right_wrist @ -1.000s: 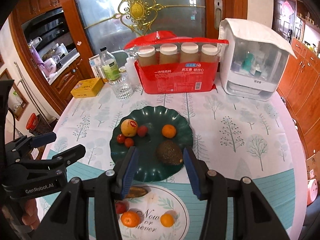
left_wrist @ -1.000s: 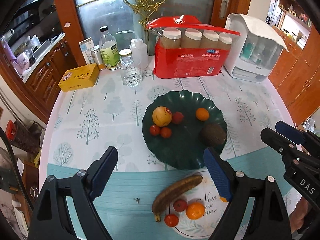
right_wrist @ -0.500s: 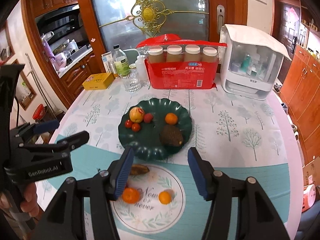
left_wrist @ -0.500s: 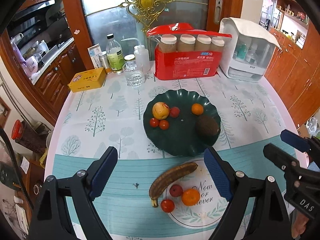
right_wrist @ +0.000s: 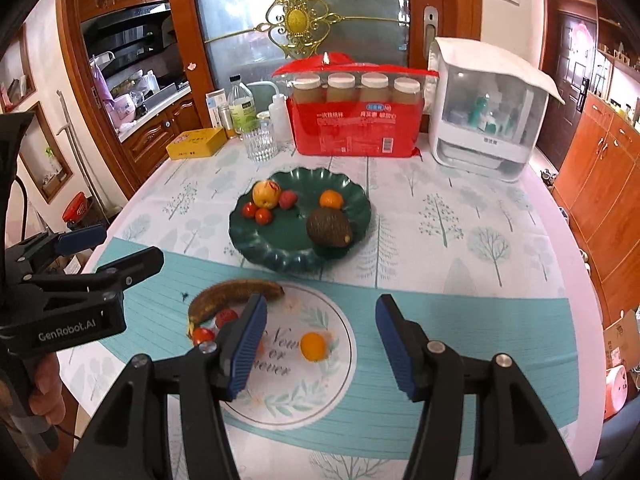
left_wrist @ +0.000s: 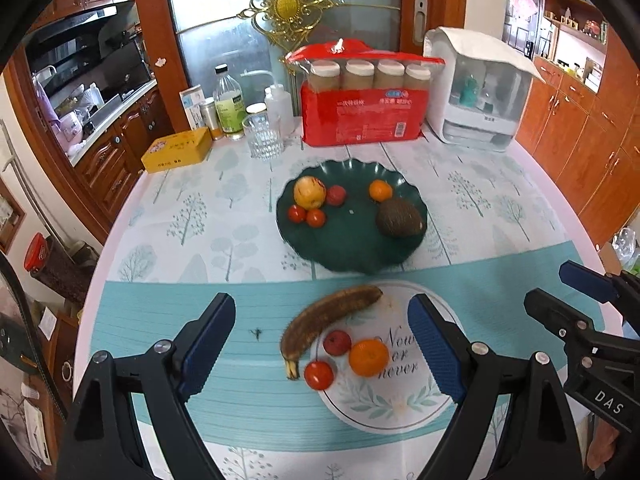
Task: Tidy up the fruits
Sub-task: 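Withdraw both open tools from the green plate back to the white plate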
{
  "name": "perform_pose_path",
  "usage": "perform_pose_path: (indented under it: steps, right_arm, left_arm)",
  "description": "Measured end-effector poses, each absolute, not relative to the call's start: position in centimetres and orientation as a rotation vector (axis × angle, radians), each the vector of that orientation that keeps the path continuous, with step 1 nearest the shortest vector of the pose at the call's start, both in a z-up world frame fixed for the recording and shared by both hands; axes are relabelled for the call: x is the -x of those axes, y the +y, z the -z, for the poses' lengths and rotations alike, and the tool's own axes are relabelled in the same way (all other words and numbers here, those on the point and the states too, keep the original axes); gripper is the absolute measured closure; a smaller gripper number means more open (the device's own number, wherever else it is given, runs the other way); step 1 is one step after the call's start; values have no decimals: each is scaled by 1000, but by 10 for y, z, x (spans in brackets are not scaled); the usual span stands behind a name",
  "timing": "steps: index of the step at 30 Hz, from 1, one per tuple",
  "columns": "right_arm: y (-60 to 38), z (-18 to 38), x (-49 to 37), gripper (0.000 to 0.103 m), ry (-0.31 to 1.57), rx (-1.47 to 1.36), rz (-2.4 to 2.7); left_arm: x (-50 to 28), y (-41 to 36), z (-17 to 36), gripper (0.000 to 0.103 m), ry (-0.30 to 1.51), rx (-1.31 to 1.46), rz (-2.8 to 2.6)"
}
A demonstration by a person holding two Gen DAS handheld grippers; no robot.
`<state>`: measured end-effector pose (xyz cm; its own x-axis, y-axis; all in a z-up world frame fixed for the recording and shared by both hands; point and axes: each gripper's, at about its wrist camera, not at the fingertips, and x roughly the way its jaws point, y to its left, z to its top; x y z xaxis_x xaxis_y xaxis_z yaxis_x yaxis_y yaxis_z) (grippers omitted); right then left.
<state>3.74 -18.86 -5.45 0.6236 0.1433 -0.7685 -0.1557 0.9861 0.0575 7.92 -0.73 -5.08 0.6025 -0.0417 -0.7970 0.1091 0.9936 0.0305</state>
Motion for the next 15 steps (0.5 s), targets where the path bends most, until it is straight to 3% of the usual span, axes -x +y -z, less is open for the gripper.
perform_pose_path:
  steps: [15]
  right_arm:
    - [-198, 132, -29, 46, 948, 51, -190]
  left_arm:
    - [-72, -20, 155, 18, 1068, 20, 88]
